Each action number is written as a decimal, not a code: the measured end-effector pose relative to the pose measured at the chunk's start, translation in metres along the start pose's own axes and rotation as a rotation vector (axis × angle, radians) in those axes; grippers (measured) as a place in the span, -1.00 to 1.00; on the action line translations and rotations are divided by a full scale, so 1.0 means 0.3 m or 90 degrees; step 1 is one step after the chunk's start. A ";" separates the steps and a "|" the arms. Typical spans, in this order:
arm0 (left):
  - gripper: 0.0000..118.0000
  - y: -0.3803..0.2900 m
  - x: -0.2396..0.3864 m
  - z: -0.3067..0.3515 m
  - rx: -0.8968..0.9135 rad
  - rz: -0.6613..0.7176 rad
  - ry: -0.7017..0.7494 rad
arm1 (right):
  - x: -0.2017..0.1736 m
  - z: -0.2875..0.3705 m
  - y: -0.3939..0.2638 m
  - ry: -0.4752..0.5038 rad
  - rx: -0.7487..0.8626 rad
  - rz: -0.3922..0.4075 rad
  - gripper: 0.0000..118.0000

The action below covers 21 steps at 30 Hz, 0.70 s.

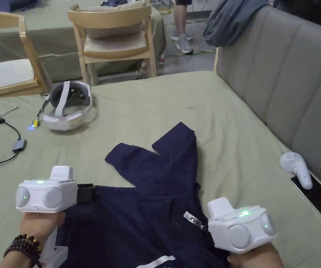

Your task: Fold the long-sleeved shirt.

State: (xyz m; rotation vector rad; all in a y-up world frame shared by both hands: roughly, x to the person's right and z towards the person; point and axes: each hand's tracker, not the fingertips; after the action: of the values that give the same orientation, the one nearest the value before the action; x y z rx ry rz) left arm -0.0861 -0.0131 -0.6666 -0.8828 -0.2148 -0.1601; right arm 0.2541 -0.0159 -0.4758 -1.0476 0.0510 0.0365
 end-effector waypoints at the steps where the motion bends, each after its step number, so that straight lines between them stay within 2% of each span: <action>1: 0.61 -0.008 0.010 -0.046 -0.023 -0.007 -0.005 | 0.008 0.001 0.005 0.000 0.000 -0.001 -0.81; 3: 0.61 -0.029 0.030 -0.062 -0.062 0.005 0.001 | 0.012 -0.001 0.001 0.003 0.002 -0.008 -0.82; 4: 0.52 -0.025 0.024 -0.028 -0.008 0.061 -0.006 | 0.016 -0.001 -0.003 0.006 0.005 -0.014 -0.82; 5: 0.35 -0.020 0.030 -0.019 -0.039 0.066 -0.009 | 0.024 0.002 -0.003 0.010 0.006 -0.018 -0.82; 6: -0.43 -0.010 0.046 0.016 -0.034 0.041 -0.006 | 0.028 0.003 -0.004 0.013 0.007 -0.024 -0.81; 7: -0.88 0.005 0.037 0.058 -0.028 0.009 -0.009 | 0.032 0.012 -0.001 0.017 0.007 -0.026 -0.82; 8: -0.88 0.006 0.036 0.095 -0.028 -0.007 -0.048 | 0.040 0.035 0.005 0.024 0.009 -0.032 -0.83; 9: -0.88 -0.001 0.041 0.145 -0.015 0.001 -0.031 | 0.049 0.056 0.007 0.031 0.018 -0.041 -0.84; 13: -0.88 0.052 -0.085 0.348 0.055 0.086 -0.072 | 0.117 0.314 0.039 0.077 0.171 -0.122 -0.85; 16: -0.88 0.128 -0.171 0.508 0.133 0.064 -0.033 | 0.191 0.511 0.114 0.031 0.256 -0.116 -0.86; 19: -0.88 0.227 -0.274 0.710 0.216 0.084 0.007 | 0.285 0.676 0.244 0.025 0.318 -0.125 -0.85; 21: -0.88 0.301 -0.342 0.839 0.259 0.091 0.023 | 0.327 0.783 0.348 -0.019 0.354 -0.105 -0.86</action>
State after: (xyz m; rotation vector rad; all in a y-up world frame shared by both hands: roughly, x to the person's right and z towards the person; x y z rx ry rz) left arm -0.1948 0.2445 -0.6049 -0.4871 -0.1423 0.0023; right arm 0.3521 0.2403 -0.4550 -0.4931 -0.0519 -0.1076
